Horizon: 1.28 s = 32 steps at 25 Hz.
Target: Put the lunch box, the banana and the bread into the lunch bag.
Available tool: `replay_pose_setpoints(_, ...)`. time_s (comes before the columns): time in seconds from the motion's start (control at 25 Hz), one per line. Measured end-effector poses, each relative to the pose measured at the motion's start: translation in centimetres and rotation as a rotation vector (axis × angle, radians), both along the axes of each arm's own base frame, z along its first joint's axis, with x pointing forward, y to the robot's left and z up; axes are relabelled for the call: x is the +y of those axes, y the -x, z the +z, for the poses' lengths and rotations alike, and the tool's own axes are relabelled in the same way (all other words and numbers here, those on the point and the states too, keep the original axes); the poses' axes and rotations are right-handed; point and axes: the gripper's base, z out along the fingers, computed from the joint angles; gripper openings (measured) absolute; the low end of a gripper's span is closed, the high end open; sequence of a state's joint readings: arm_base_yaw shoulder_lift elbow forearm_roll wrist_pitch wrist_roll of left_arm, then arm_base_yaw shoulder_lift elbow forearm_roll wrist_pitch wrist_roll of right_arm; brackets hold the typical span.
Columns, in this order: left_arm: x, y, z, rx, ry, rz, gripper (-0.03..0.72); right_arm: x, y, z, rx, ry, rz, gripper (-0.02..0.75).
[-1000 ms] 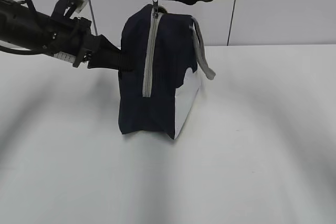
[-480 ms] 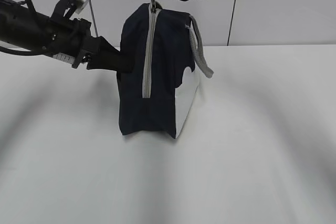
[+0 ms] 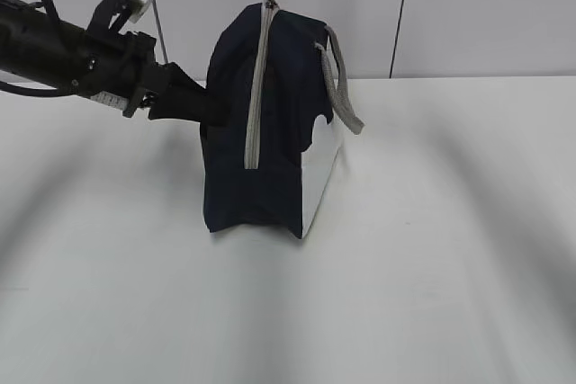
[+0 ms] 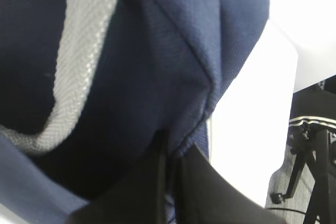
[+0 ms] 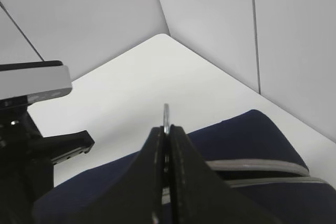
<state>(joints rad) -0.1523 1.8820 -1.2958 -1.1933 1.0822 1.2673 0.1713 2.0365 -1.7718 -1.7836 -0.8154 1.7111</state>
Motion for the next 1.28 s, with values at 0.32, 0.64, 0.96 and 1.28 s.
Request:
replay_pose_setpoints(0.32, 0.0, 0.1, 0.0, -0.033, -0.006, -0.028, 0.002, 0.2, -2.4, -2.2, 0.052, -0.036, -0.013, -0.016)
replay_pose_setpoints(0.64, 0.0, 0.1, 0.0, -0.037, -0.007, -0.03, 0.002, 0.3, -3.8, -2.2, 0.061, -0.072, -0.004, -0.016)
replay_pose_setpoints(0.96, 0.1, 0.0, -0.1, -0.044, -0.018, -0.025, 0.002, 0.5, -3.1, 0.7, 0.026, -0.046, 0.099, -0.016)
replay_pose_setpoints(1.28, 0.1, -0.2, -0.1, -0.053, -0.026, -0.007, 0.002, 0.6, -2.5, 2.7, 0.06, -0.067, 0.148, -0.016)
